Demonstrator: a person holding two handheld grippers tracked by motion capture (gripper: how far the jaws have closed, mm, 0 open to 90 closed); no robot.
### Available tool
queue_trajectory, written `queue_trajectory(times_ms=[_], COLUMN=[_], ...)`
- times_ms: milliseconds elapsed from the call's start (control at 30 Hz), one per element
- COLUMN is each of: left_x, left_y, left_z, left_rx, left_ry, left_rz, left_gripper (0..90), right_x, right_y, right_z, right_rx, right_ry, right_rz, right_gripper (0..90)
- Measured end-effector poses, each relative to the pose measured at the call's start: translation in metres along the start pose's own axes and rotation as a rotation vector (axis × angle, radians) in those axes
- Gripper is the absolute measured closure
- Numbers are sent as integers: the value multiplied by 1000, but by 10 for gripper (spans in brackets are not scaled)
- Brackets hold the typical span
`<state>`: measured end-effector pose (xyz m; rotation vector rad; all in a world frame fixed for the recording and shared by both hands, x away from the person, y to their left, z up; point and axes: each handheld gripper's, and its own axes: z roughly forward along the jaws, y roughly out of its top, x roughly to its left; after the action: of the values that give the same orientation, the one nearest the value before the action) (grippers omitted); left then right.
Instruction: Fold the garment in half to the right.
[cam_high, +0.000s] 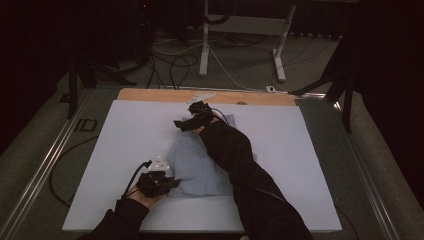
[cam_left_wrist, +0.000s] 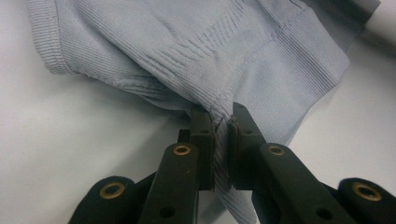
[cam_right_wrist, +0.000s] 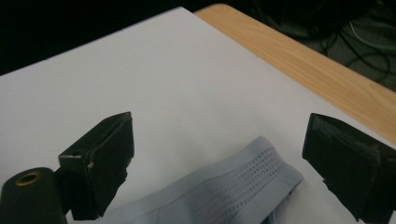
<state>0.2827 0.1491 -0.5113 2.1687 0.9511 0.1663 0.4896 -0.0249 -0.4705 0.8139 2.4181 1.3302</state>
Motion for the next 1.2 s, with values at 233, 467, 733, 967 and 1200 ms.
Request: queue_trajectory(times_ms=[233,467,733,967,1200], left_x=[0,0,0,-1,-1], left_y=[0,1,1,1,0], left_z=[-2,-3,-3,-2,-1], left_rx=[-5,-6,-7,-3,0], left_ry=[-7,-17,-24,-29,-31], left_rz=[-3,-5,-9,-9,-12], left_gripper=[835,835,835,835,835], right_x=[-1,-2,-10,-11,-7], right_y=[4,3,-7,-11,-15], right_z=[21,42,59,65,70], right_rx=[59,141,219,252,297], right_ry=[-66,-124,-149,-154,-191], right_rz=[27,30,46,40,-28], right_gripper=[361,440,454,521,601])
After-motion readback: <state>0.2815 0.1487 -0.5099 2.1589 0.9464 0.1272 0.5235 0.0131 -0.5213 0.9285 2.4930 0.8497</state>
